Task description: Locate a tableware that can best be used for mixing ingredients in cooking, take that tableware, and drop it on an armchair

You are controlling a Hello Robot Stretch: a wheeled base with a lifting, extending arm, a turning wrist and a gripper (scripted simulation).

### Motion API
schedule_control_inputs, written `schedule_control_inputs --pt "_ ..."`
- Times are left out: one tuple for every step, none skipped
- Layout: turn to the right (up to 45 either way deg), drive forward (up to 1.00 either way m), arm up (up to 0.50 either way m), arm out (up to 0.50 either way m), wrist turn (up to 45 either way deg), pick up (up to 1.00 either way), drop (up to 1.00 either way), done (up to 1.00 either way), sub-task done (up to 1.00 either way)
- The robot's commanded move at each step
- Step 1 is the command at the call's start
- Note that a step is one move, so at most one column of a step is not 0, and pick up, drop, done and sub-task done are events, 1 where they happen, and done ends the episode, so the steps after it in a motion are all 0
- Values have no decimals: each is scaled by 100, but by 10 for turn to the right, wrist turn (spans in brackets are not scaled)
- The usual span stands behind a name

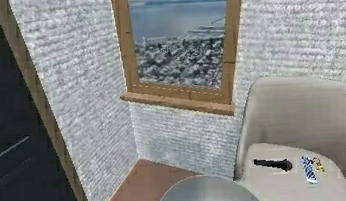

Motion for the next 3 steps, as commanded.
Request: schedule_control_inputs --pt "0 85 0 0 0 0 0 0 0" --pt "330 0 0 0 0 0 0 0 0" --pt "0 0 0 32 0 0 0 0 0"
